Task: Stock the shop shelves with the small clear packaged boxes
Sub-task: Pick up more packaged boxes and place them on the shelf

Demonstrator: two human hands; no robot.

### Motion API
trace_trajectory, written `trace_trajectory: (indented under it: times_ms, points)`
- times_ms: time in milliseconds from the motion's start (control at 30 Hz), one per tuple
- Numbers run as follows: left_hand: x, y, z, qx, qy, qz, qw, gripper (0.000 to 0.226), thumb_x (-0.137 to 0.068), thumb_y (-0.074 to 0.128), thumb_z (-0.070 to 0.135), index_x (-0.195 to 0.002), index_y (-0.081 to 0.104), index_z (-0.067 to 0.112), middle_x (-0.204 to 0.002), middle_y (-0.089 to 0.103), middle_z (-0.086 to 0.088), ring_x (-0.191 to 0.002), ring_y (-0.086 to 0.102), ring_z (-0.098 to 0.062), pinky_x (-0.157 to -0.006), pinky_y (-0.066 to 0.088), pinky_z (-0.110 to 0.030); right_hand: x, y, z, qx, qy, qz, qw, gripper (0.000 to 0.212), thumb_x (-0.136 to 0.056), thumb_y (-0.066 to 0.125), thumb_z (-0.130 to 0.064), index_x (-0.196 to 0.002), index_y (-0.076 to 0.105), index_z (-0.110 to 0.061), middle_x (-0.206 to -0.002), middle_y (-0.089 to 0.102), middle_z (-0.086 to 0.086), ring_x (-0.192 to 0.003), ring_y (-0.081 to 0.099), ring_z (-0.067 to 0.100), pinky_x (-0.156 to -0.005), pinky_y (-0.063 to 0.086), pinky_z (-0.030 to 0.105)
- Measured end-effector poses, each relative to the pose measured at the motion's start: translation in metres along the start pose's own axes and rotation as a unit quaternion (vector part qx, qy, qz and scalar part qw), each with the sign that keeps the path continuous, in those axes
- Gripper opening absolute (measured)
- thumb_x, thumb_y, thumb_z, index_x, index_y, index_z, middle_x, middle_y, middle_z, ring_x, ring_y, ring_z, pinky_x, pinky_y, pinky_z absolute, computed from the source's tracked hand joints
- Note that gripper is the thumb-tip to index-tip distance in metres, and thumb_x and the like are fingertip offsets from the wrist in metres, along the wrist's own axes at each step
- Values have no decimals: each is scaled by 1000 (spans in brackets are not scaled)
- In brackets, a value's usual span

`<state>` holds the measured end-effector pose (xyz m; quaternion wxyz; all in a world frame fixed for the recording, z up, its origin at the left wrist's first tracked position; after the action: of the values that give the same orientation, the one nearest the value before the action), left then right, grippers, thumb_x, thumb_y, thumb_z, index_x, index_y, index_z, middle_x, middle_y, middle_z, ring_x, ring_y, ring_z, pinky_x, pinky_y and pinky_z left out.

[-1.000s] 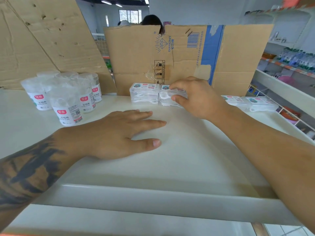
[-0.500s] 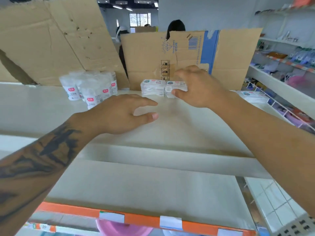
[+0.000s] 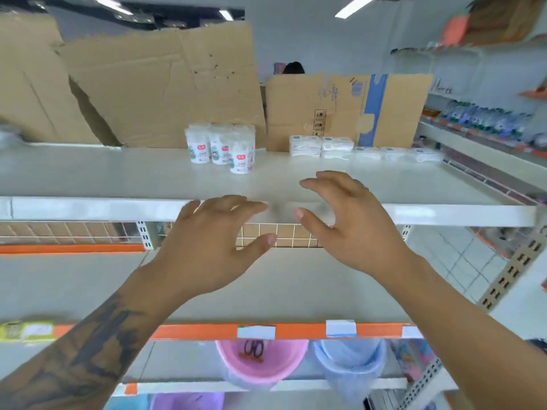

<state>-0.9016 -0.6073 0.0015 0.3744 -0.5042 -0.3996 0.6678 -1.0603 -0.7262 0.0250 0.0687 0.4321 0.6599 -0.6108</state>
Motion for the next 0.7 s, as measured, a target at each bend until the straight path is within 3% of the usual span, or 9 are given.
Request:
trace_trajectory:
  times_ms: [333,600,700]
  points:
    - [158,-46,-117,-82,-57,45,994,60,-93,39,71,-137,59,36,-141,60,2,-129,57,-26,-112,39,-59,57,70,-175,-14,-39,54,998,43,-94,65,-44,-131,66,-22,-145,53,4,-129,55,29,-102,49,49]
    - [234,-77,-236,-115,-167,60,977,59,-92,46,66,-139,58,32,-139,63,-4,-128,59,-33,-111,39,-60,35,161,-291,-38,-99,-3,994,47,-93,62,-47,-134,64,-23,-150,49,3,-131,52,27,-107,42,40]
    - [250,-92,-280,-130,-205,68,968,59,-93,45,65,-140,56,32,-142,60,-3,-131,56,-32,-111,38,-60,14,191,-333,-55,-133,-7,990,47,-94,61,-47,-134,64,-23,-149,50,5,-132,52,29,-108,44,42]
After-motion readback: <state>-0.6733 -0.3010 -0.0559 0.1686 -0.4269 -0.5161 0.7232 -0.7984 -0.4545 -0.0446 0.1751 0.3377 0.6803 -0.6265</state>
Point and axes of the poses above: each hand's wrist, its own x-axis away from the middle knuckle, its own y-axis out of the palm, z = x × y, the point moved 9 cm from there along -x, towards the middle knuckle
